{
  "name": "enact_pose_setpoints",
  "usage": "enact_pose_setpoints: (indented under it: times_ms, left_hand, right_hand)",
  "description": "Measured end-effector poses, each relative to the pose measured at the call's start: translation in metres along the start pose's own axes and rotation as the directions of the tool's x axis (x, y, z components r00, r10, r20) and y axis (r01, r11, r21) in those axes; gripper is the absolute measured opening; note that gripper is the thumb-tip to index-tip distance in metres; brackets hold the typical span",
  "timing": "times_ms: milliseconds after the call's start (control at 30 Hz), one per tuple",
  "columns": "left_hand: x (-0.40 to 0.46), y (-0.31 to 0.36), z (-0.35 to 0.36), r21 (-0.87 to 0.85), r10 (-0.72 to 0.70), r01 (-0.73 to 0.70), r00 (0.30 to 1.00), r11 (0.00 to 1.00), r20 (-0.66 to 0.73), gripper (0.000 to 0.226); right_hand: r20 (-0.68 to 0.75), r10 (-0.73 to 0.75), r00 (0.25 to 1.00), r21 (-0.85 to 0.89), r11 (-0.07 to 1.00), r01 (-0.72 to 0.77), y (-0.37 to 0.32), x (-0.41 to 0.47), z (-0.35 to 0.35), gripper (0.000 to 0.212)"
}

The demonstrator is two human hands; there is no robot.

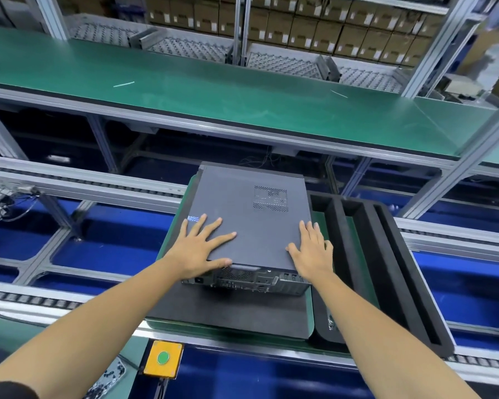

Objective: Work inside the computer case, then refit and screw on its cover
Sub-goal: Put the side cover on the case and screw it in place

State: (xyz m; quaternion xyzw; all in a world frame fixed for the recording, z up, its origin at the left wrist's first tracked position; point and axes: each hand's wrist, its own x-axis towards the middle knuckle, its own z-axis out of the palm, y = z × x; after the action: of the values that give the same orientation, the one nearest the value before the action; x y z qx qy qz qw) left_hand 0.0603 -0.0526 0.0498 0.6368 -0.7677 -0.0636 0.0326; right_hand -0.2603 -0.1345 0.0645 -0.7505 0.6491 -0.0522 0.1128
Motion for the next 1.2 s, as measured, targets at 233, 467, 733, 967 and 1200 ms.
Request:
enact_pose_setpoints:
  times_ms: [233,467,733,967,1200]
  left_hand:
    - [0.000,0.000,0.002,0.048,-0.005,0.006,1.000,0.999,-0.028,0.073]
    - [0.002,0.000,0.003,0.059,-0.010,0.012,0.999,0.998,-0.037,0.076]
    - [0.001,-0.001,0.008,0.028,0.002,0.000,0.998,1.000,-0.066,0.078]
    - [-0.002,-0.003,0.009,0.138,0.067,-0.060,0.997,0.989,-0.044,0.081]
    - [0.001,-0.006,0.001,-0.022,-0.031,0.031,0.999,0.999,0.013,0.083]
  right_hand:
    - [0.046,-0.025,0.999,0.047,0.999,0.023,0.002,0.003,-0.003,0.077]
    - [0.022,-0.060,0.998,-0.002,0.998,0.060,0.006,0.007,0.003,0.079]
    - [-0.024,-0.083,0.996,-0.052,0.995,0.081,0.010,0.011,0.009,0.082]
    - [0.009,-0.138,0.990,-0.130,0.982,0.138,0.020,0.005,0.007,0.085]
    - [0.195,-0.219,0.956,0.298,0.942,0.155,0.028,0.002,-0.005,0.086]
